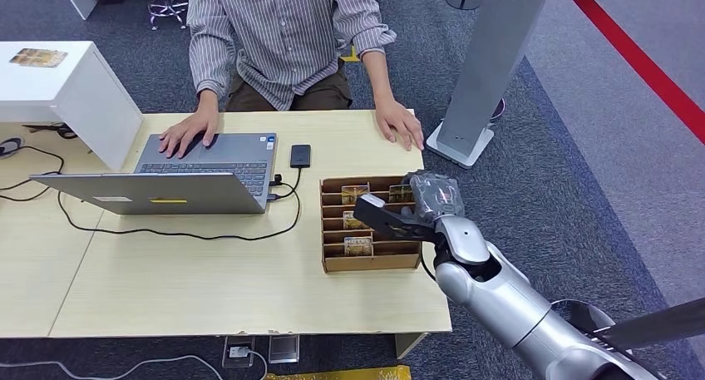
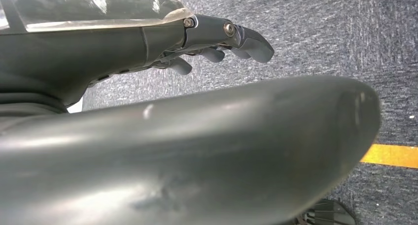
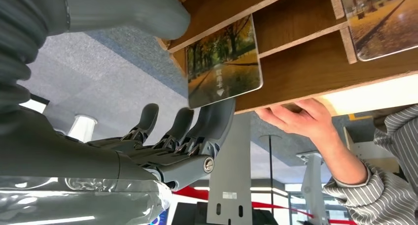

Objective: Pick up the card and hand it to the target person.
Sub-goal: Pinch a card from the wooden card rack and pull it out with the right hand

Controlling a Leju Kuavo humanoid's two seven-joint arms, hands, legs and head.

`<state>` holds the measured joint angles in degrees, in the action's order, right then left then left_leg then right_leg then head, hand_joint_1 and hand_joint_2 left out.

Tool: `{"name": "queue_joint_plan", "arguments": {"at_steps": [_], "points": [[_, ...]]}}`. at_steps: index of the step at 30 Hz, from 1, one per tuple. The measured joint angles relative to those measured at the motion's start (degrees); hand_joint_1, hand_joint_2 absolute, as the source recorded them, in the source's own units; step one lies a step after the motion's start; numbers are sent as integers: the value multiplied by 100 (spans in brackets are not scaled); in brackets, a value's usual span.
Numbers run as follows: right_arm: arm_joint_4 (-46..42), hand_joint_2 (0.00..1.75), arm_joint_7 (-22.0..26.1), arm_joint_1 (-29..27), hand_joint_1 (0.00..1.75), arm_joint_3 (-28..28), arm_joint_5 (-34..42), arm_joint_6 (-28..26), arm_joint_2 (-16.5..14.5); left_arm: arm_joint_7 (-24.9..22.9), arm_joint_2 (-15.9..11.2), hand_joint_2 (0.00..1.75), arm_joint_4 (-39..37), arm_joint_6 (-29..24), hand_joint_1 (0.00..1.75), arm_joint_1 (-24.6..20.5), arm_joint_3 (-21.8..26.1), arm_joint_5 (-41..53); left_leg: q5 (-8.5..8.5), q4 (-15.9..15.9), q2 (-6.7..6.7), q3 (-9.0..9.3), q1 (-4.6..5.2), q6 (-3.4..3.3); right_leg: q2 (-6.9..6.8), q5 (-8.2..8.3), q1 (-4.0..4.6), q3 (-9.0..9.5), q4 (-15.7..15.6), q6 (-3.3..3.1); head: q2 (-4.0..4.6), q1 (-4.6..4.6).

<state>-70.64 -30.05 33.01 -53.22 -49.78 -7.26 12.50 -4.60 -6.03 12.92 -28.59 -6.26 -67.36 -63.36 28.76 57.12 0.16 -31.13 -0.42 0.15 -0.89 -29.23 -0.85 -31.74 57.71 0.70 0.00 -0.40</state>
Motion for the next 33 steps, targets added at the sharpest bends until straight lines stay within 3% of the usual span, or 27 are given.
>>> {"name": "queue_joint_plan", "arguments": {"at_steps": [3,7,15,19,23,33], "points": [[26,175,25,0,90,-1,20,-5,-10,-3,0,0,0,-4,0,0,0,-2,0,0,0,0,0,0,0,0,0,0,0,0,0,-2],[55,175,41,5,134,-1,50,-18,-39,-20,0,0,0,-11,0,0,0,-8,0,0,0,0,0,0,0,0,0,0,0,0,0,-2],[81,175,59,43,137,-10,56,-56,-69,-21,-1,0,0,-15,0,0,0,-11,0,0,0,0,0,0,0,0,0,0,0,0,-1,0],[82,175,59,44,151,-13,56,-56,-90,-21,0,0,0,-14,0,1,0,-11,0,0,0,0,0,0,0,0,0,1,0,0,0,-1],[84,175,58,49,175,-14,56,-57,-96,13,0,175,0,-5,0,0,0,-10,0,0,0,1,0,0,0,0,0,1,0,0,-1,-2],[89,175,31,57,175,-14,57,-82,-98,106,0,175,0,-21,0,0,0,0,0,0,0,1,0,0,0,0,0,1,0,0,0,1]]}}
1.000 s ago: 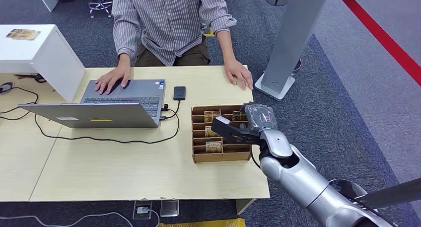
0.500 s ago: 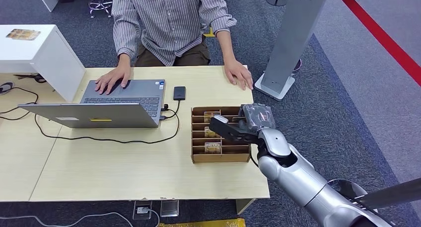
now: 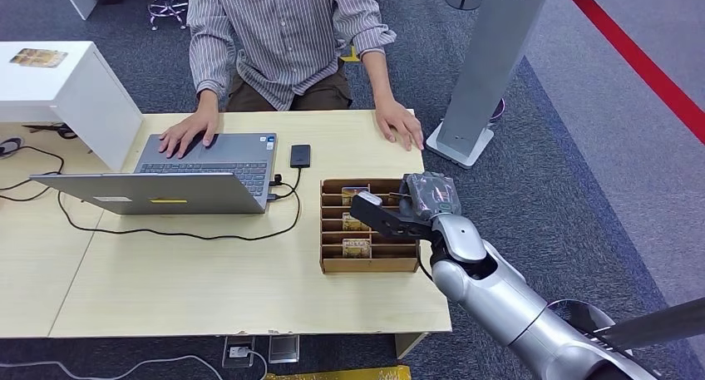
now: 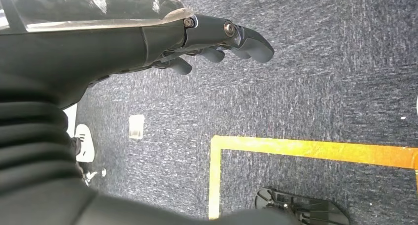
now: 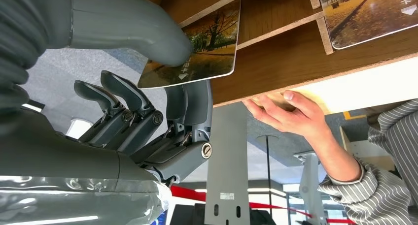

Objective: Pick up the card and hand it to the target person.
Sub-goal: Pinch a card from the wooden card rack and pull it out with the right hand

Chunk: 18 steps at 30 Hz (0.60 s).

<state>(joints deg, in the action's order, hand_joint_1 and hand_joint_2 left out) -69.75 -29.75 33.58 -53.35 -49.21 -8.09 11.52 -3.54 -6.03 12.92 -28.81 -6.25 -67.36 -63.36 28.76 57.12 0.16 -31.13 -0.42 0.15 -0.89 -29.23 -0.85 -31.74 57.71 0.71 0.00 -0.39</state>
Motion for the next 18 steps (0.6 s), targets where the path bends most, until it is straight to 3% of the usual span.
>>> {"name": "queue_joint_plan", "arguments": {"at_steps": [9,14,18], "points": [[-241,175,-186,17,175,55,-46,-82,43,-46,-2,175,0,-21,0,2,0,-20,0,1,0,1,0,0,0,0,0,-1,0,0,0,-3],[-903,175,-521,144,175,176,325,888,240,-86,-14,175,0,-24,0,7,0,-43,0,1,1,2,0,0,0,0,0,-1,0,0,0,-3],[-1421,175,-585,205,175,285,494,1140,386,-90,-25,175,0,-24,0,9,0,-62,0,1,1,2,0,0,1,0,0,-1,0,0,0,-2]]}}
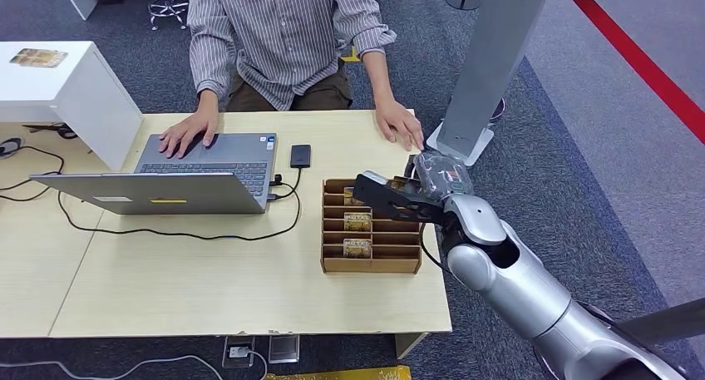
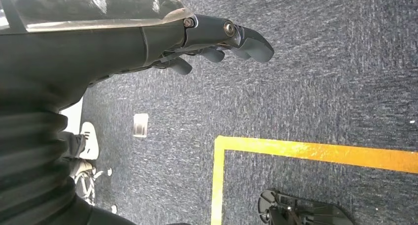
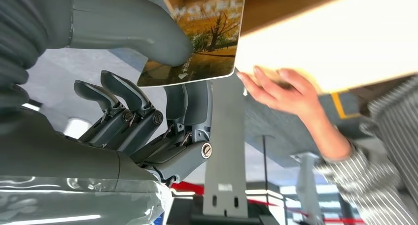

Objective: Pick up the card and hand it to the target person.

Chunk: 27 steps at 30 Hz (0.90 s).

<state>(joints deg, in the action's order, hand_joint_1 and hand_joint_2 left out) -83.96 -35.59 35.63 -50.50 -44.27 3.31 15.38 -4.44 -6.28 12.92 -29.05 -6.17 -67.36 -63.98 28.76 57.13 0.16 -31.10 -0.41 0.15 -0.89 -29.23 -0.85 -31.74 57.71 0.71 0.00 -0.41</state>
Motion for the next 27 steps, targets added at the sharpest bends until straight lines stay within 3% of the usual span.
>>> {"name": "queue_joint_plan", "arguments": {"at_steps": [6,10,18,23,27], "points": [[-882,175,-76,21,175,159,222,516,202,45,-8,175,0,14,0,1,2,-44,0,0,0,0,0,0,0,0,0,0,0,0,-1,-1],[-1174,175,225,-27,175,199,70,611,210,82,-7,175,0,71,0,-4,2,3,0,0,0,-1,0,0,0,0,0,1,0,0,-1,1],[-581,175,1455,-162,175,219,-716,-1162,-99,207,16,175,0,145,0,-11,0,109,0,-1,-1,-3,0,0,-1,0,0,3,0,0,0,1],[90,175,1817,-157,175,309,-949,-2228,-297,187,37,175,0,126,0,-15,0,132,0,-1,-1,-4,0,0,-2,0,0,3,0,0,0,-5],[599,175,1955,-145,175,331,-980,-2578,-459,109,55,175,0,84,0,-16,0,124,0,-1,-1,-4,0,0,-1,0,0,2,0,0,-1,-5]]}}
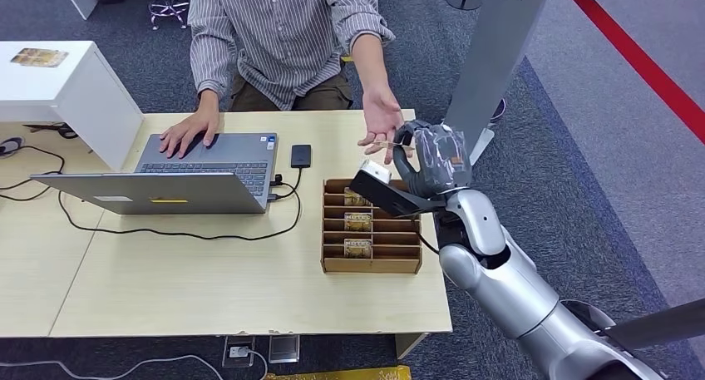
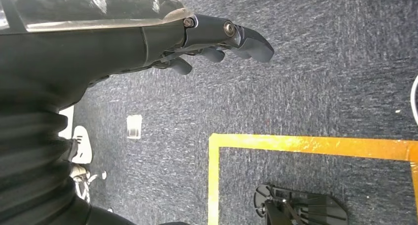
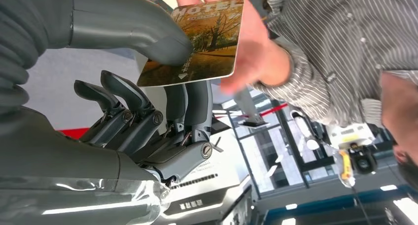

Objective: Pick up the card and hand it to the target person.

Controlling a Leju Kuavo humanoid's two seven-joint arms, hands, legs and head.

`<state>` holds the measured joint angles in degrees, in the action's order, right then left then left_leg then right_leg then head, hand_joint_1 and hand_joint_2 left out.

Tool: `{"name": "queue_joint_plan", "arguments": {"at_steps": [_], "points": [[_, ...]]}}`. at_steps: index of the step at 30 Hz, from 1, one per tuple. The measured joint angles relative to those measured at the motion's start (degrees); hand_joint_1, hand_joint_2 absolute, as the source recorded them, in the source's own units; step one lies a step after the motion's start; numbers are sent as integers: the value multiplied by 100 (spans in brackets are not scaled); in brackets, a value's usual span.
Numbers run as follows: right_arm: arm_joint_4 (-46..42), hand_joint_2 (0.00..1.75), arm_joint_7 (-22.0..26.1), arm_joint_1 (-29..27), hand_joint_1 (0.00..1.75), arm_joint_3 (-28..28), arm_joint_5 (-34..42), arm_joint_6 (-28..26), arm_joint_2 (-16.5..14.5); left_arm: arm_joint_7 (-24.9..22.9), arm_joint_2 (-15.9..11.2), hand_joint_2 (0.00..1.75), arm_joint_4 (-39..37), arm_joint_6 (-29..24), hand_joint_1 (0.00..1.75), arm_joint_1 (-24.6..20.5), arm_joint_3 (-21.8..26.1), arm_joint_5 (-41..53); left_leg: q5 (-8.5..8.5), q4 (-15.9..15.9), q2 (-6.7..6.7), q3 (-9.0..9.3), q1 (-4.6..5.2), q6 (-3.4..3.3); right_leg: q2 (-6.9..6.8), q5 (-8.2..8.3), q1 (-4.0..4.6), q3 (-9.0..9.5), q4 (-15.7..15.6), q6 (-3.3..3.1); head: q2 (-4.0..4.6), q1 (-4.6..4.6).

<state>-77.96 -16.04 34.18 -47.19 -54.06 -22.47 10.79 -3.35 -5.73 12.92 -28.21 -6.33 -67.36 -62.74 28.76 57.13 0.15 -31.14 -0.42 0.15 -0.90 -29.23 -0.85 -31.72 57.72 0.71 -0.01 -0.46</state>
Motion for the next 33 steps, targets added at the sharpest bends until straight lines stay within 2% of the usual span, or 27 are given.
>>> {"name": "queue_joint_plan", "arguments": {"at_steps": [6,10,11,15,28,30,33], "points": [[548,175,-4,73,175,-23,-35,-118,-211,-22,4,175,0,-22,0,2,0,-58,0,0,0,1,0,0,0,0,1,0,0,0,1,12],[782,175,-13,97,0,-31,-39,-209,-311,15,4,175,0,-44,0,3,0,-44,0,0,0,1,0,0,0,0,0,0,1,0,1,5],[830,175,-13,98,0,-33,-35,-222,-333,25,4,175,0,-47,0,3,0,-33,0,0,0,0,0,0,0,0,0,0,1,0,1,4],[955,175,-18,98,0,-42,-32,-299,-396,81,5,0,0,-82,0,5,0,-39,0,0,1,1,0,0,0,0,0,0,1,0,1,-1],[718,175,-251,-68,0,1,87,-581,-354,28,4,0,0,-131,0,11,0,-111,0,0,1,4,0,0,1,0,0,-1,0,0,1,7],[588,175,-198,-165,0,39,448,-555,-318,37,4,0,0,-134,0,12,0,-131,0,0,1,4,0,0,1,0,0,-1,0,0,1,5],[372,175,148,-362,0,137,1565,-490,-260,61,4,0,0,-130,0,14,0,-160,0,1,1,4,0,0,0,0,0,-1,-1,0,0,3]]}}
